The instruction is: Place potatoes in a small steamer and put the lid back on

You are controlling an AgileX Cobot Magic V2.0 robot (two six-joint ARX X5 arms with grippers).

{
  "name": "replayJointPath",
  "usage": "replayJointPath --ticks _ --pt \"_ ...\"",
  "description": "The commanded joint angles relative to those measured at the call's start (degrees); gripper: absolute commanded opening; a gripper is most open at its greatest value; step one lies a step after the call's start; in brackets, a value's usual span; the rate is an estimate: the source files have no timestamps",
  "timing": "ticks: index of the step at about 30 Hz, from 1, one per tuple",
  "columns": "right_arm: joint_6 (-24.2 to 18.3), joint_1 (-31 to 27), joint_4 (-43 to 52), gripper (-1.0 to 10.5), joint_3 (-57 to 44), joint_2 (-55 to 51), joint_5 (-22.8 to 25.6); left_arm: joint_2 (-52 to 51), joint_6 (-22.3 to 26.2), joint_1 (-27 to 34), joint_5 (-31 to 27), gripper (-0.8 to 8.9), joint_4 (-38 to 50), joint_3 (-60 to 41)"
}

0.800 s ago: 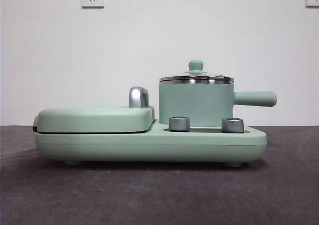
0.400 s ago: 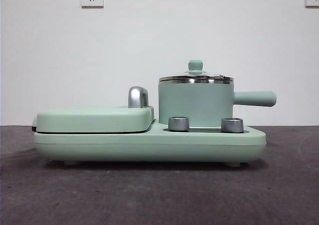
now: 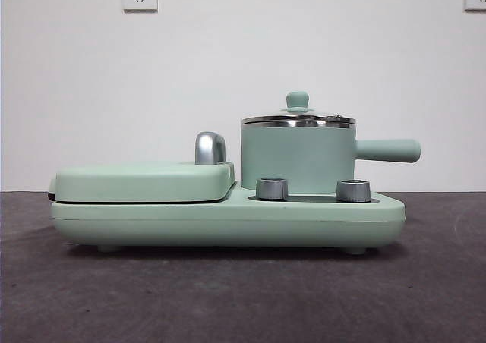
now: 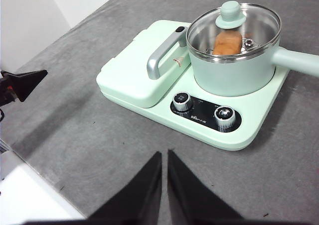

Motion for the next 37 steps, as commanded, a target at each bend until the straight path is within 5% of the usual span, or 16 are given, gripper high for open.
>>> replayJointPath --ticks 1,37 --pt "-0.44 0.37 0.61 0.2 0.26 0.11 0.02 -1.07 1.22 0.07 -1.81 0.2 0.96 -1.46" --pt "-0.44 0.37 0.61 0.2 0.26 0.11 0.02 -3.43 3.87 0.0 -3.65 0.2 -0.57 -3.41"
